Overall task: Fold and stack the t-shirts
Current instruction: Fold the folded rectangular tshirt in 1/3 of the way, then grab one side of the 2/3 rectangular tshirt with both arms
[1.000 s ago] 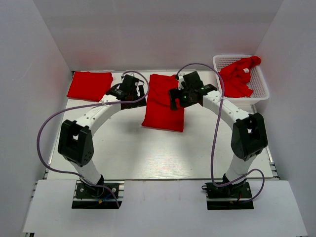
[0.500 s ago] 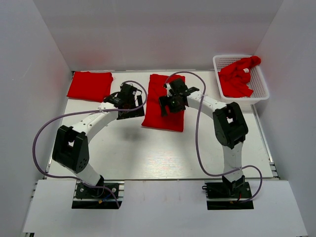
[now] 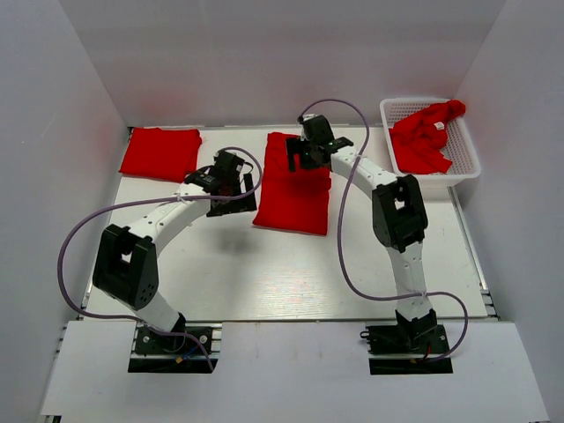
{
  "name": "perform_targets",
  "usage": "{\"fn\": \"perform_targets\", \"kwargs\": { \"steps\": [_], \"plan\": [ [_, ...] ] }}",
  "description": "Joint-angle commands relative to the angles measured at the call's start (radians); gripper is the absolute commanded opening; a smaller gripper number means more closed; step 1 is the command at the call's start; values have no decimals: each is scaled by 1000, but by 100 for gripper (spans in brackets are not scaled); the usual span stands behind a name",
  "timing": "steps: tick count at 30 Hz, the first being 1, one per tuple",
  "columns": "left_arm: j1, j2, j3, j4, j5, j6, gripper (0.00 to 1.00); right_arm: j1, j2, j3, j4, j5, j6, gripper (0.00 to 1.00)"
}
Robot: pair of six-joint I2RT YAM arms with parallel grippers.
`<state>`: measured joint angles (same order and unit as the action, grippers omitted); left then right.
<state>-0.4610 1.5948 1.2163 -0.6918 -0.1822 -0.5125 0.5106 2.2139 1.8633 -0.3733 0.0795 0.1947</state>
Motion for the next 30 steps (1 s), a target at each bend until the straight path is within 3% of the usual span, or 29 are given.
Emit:
{"fn": "perform_targets", "kwargs": {
  "steps": [1, 7, 12, 17, 30],
  "plan": [
    [1, -87, -8, -23, -10, 6, 100, -12, -6, 73, -36, 26, -15, 90],
    [1, -76, -17, 23, 47, 84, 100, -11, -219, -103, -107, 72, 17, 90],
    [-10, -18, 5, 92, 84, 129, 100, -17, -561, -548, -66, 82, 135, 90],
    [-10, 88, 14, 155, 136, 138, 100, -7, -649, -783, -30, 17, 256, 90],
    [-19, 269, 51, 182, 99, 117, 100, 8, -482, -719, -55, 217, 384, 90]
  ]
}}
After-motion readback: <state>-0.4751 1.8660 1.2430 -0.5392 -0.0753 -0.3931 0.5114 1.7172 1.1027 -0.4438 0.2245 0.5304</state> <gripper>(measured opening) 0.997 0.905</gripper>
